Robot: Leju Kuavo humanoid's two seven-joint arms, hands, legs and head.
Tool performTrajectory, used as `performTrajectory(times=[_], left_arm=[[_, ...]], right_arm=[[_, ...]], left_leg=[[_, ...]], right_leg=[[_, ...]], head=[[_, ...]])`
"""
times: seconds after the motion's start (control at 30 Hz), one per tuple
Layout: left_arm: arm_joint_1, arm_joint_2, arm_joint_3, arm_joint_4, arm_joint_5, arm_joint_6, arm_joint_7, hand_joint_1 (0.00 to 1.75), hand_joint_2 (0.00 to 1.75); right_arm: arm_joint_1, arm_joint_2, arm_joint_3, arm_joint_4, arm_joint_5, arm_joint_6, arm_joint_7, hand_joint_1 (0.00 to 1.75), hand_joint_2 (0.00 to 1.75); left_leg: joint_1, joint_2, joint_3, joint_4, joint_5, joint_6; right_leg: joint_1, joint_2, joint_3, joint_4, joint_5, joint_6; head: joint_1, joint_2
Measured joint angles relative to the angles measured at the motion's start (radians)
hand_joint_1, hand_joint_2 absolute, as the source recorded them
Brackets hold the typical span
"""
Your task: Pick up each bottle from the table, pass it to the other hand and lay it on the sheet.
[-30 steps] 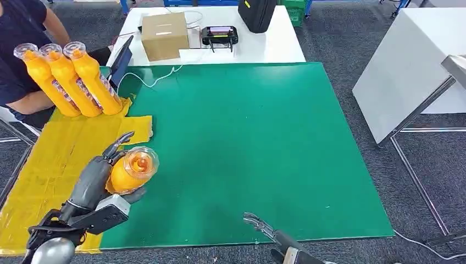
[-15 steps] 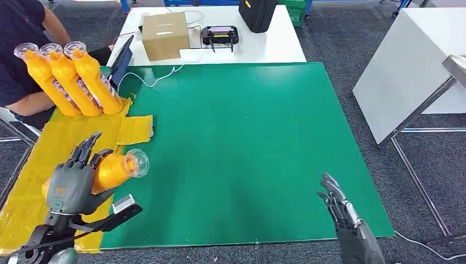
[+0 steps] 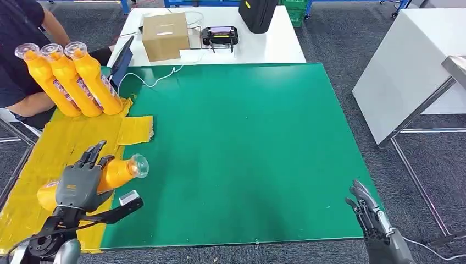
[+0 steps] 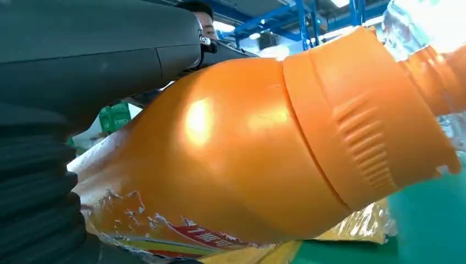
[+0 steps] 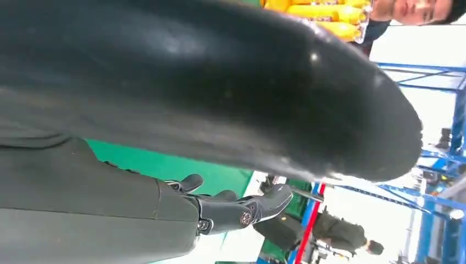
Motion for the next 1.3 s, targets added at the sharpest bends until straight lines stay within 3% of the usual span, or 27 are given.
performTrajectory(times=[0.2, 0.23, 0.67, 0.93, 1.07, 1.17, 1.3], left_arm=[[-0.098, 0.002, -0.042, 0.141, 0.003, -0.008, -0.005, 1.75, 1.75], [-0.110, 0.002, -0.047, 0.159, 0.019, -0.010, -0.008, 0.00, 0.00], [-0.211, 0.011, -0.102, 0.371, 0.133, -0.119, -0.057, 0.00, 0.00], [-0.215, 0.055, -0.121, 0.432, 0.221, -0.134, -0.144, 0.00, 0.00], [-0.176, 0.055, -0.098, 0.416, 0.392, -0.085, -0.230, 0.00, 0.00], [-0.123, 0.020, -0.047, 0.348, 0.607, -0.077, -0.306, 0.00, 0.00], [-0.038, -0.088, 0.047, 0.134, 1.046, -0.148, -0.356, 0.00, 0.00]], right_arm=[[-0.024, -0.002, -0.006, 0.003, -0.003, 0.004, 0.015, 0.00, 0.00], [-0.024, -0.003, -0.006, 0.003, -0.003, -0.002, 0.015, 0.00, 0.00], [-0.048, -0.058, 0.001, 0.013, -0.027, -0.023, 0.021, 0.00, 0.00], [-0.052, -0.094, 0.014, 0.029, -0.047, -0.014, 0.022, 0.00, 0.00], [-0.048, -0.108, 0.016, 0.034, 0.045, -0.055, 0.009, 0.00, 0.00], [-0.034, -0.111, 0.022, 0.034, 0.126, -0.106, -0.010, 0.00, 0.00], [-0.038, -0.097, 0.045, 0.034, 0.211, -0.216, -0.035, 0.00, 0.00]], left_leg=[[0.000, 0.000, 0.001, 0.000, 0.000, 0.000], [0.000, 0.000, 0.001, 0.000, 0.000, 0.000], [0.000, 0.001, 0.000, 0.000, 0.000, 0.000], [0.000, 0.001, 0.000, 0.000, 0.000, 0.000], [0.000, 0.001, 0.000, 0.000, 0.000, 0.000], [0.000, 0.002, 0.000, 0.000, 0.000, 0.000], [-0.001, 0.002, -0.001, 0.000, 0.000, 0.000]], right_leg=[[0.000, 0.000, 0.001, 0.000, 0.000, 0.000], [0.000, 0.000, 0.001, 0.000, 0.000, 0.000], [0.000, 0.001, 0.001, 0.000, 0.000, 0.000], [0.000, 0.001, 0.001, 0.000, 0.000, 0.000], [0.000, 0.002, 0.001, 0.000, 0.000, 0.000], [0.000, 0.001, 0.000, 0.000, 0.000, 0.000], [-0.001, 0.002, 0.000, 0.000, 0.000, 0.000]], head=[[0.000, 0.000], [0.000, 0.000], [0.000, 0.000], [0.000, 0.000], [0.000, 0.000], [0.000, 0.000], [0.000, 0.000]])
